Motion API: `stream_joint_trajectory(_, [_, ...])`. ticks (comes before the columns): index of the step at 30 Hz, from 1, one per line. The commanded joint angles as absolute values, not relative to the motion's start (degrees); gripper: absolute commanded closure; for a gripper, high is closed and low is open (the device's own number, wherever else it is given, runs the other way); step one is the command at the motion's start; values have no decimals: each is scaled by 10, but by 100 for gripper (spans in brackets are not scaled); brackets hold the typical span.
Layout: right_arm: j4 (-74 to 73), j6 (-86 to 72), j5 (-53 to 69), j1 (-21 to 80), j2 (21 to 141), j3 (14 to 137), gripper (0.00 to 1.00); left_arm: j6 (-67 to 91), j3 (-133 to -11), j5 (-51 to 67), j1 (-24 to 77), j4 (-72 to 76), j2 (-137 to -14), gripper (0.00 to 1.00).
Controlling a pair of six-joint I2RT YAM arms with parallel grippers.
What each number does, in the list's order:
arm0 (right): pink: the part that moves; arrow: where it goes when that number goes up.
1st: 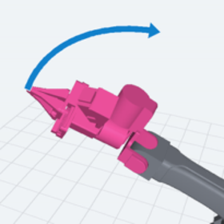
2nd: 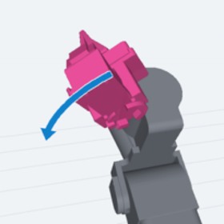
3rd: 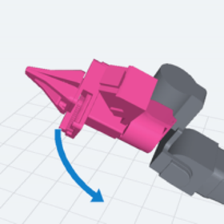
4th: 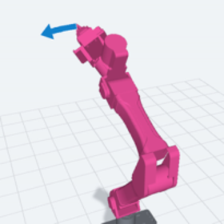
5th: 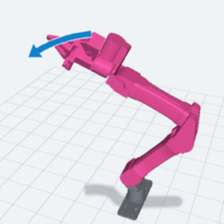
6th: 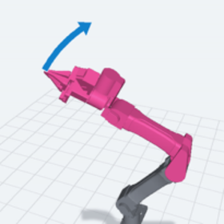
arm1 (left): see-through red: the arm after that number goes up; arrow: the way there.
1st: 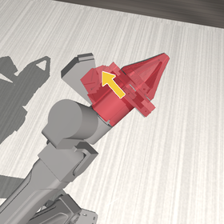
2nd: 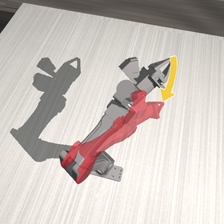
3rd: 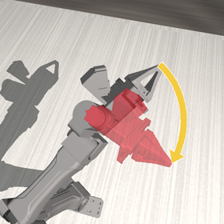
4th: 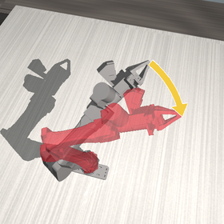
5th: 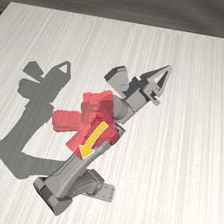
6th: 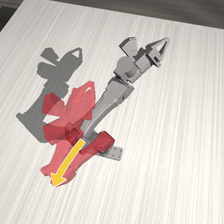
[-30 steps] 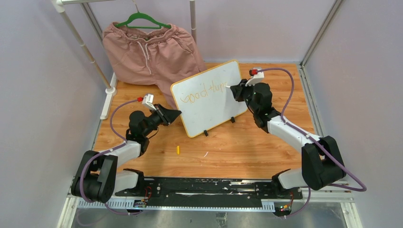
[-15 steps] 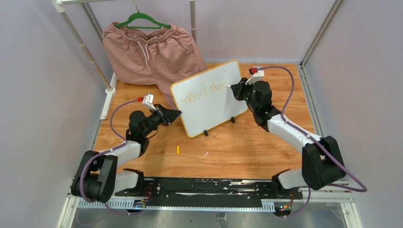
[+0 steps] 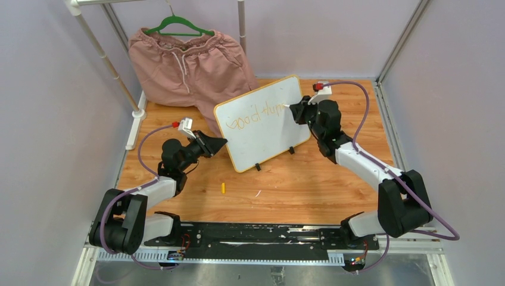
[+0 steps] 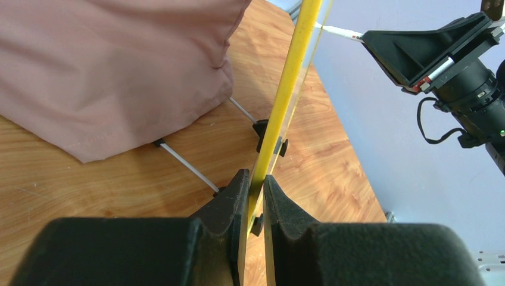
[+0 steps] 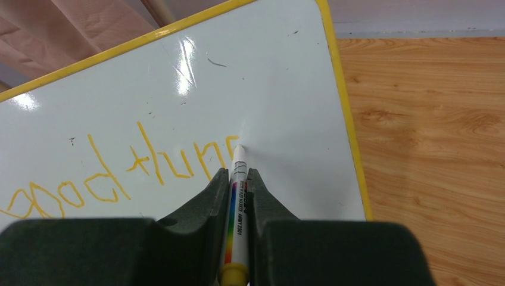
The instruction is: Write a sentence on the whiteboard
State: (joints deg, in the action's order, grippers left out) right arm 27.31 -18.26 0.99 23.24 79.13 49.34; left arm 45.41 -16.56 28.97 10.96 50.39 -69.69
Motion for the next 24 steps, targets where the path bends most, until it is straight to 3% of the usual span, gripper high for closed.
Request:
stream_joint_trajectory(1, [280,-172,0,225,796,519,100,452,-165,294,111,521,-685,84])
stream_joint_trajectory(24, [284,-180,9,224,804,505,100,452,-165,293,111,521,-684,84])
